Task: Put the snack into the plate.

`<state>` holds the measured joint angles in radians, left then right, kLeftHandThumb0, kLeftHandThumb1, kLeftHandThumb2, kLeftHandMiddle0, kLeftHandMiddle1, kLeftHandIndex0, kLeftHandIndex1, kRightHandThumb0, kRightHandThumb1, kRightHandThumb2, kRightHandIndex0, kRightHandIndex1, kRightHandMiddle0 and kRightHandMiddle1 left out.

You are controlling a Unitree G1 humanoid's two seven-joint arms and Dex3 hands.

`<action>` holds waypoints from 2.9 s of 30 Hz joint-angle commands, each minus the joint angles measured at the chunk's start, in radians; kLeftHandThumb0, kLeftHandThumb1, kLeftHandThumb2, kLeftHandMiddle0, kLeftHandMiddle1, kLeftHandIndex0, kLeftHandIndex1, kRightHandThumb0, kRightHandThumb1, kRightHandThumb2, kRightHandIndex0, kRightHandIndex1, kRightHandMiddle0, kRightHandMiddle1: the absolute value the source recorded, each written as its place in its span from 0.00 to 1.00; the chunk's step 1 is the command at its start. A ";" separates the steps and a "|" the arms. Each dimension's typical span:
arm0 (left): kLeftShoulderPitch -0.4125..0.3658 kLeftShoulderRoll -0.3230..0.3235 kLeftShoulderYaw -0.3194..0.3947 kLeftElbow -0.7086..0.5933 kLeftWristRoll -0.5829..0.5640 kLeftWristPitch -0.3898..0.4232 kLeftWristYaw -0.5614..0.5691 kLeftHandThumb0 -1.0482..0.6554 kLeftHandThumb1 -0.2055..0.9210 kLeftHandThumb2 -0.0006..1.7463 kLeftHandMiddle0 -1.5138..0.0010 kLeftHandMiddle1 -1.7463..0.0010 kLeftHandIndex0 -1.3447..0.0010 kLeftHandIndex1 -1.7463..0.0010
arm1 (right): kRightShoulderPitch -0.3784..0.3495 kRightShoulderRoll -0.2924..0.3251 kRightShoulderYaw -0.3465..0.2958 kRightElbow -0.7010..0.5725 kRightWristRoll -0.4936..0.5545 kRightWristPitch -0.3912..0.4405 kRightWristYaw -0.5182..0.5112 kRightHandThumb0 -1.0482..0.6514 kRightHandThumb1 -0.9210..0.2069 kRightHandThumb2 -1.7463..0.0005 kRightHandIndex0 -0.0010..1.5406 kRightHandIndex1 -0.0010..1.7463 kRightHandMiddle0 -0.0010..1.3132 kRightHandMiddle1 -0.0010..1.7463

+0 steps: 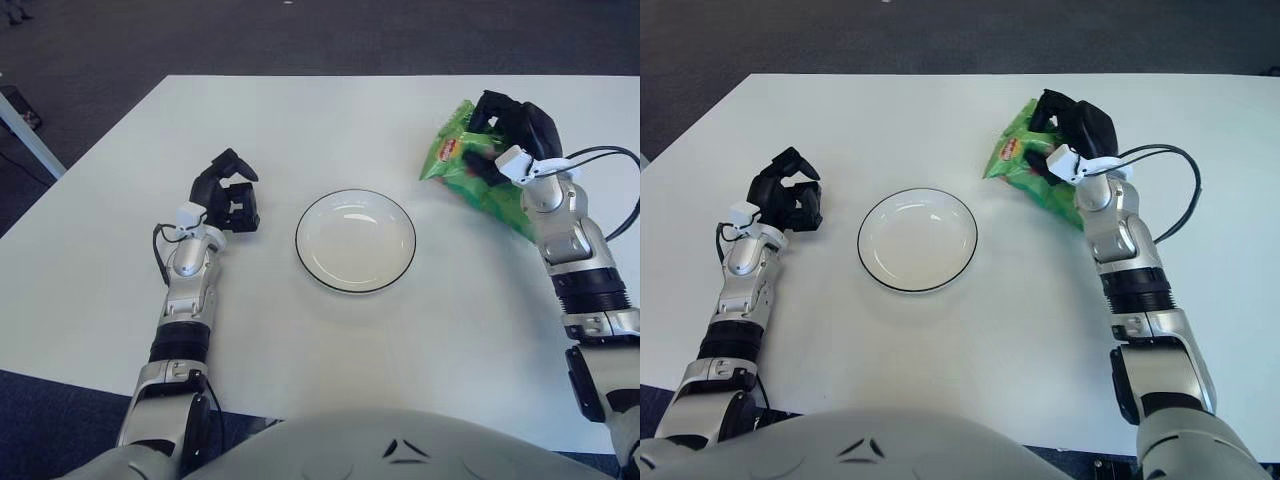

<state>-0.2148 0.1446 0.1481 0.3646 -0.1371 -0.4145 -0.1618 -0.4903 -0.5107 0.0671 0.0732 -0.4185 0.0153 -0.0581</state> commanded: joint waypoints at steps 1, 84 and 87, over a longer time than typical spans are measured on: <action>0.175 -0.075 -0.015 0.134 0.012 0.013 0.024 0.31 0.38 0.82 0.10 0.00 0.48 0.00 | -0.035 0.051 -0.027 -0.111 0.044 0.062 0.037 0.62 0.80 0.06 0.55 0.97 0.46 1.00; 0.133 -0.103 -0.012 0.218 0.001 -0.051 0.016 0.32 0.41 0.80 0.09 0.00 0.50 0.00 | -0.136 0.269 0.239 -0.130 0.278 -0.027 0.453 0.62 0.90 0.00 0.62 0.94 0.53 1.00; 0.133 -0.104 -0.012 0.218 0.001 -0.052 0.017 0.32 0.41 0.80 0.09 0.00 0.50 0.00 | -0.136 0.269 0.234 -0.125 0.291 -0.025 0.484 0.62 0.91 0.00 0.63 0.92 0.53 1.00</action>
<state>-0.2716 0.1288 0.1481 0.4408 -0.1388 -0.4512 -0.1613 -0.6366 -0.2316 0.3008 -0.0729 -0.1642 0.0247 0.3764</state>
